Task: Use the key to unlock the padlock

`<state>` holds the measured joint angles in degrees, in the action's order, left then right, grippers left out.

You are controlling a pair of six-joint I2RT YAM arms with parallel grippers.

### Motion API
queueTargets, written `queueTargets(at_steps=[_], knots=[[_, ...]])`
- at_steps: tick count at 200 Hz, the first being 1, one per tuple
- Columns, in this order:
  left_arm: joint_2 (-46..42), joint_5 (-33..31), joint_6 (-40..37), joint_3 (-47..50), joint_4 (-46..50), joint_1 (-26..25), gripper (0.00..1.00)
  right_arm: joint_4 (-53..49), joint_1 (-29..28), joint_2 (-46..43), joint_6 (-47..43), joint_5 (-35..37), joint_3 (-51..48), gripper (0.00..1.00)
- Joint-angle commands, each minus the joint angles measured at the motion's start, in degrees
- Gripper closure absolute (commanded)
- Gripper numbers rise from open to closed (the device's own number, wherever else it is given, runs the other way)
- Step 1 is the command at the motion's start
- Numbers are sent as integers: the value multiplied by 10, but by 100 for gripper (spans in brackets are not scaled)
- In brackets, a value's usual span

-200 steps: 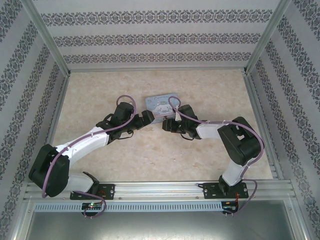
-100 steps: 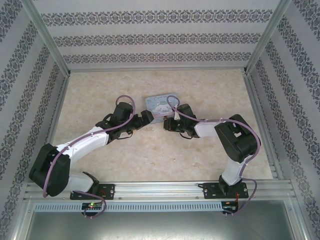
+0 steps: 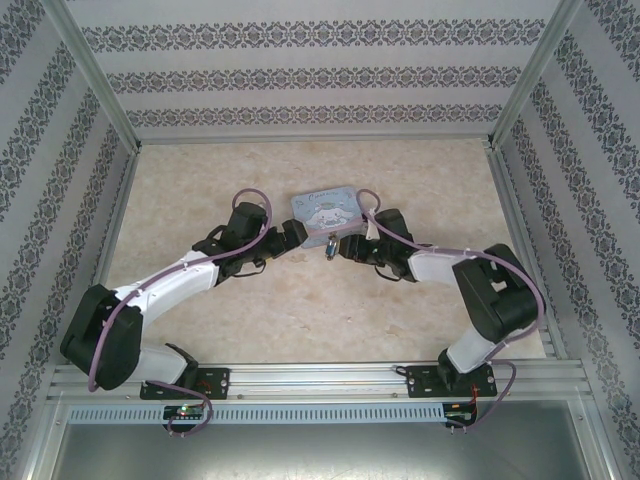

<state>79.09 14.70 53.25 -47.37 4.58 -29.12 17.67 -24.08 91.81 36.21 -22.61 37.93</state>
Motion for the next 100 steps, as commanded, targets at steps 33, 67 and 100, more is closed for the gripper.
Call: queueTargets(at_steps=[33,67,100], knots=[[48,-51,-95,-100,85,10,0,52,-1,-59,76,19,-44,57],[103,-78,-167,-181,154,19,0,66,-35,-37,96,57,-33,58],[154,-111,-234,-250,219,21,0,86,-61,2,95,97,-24,61]])
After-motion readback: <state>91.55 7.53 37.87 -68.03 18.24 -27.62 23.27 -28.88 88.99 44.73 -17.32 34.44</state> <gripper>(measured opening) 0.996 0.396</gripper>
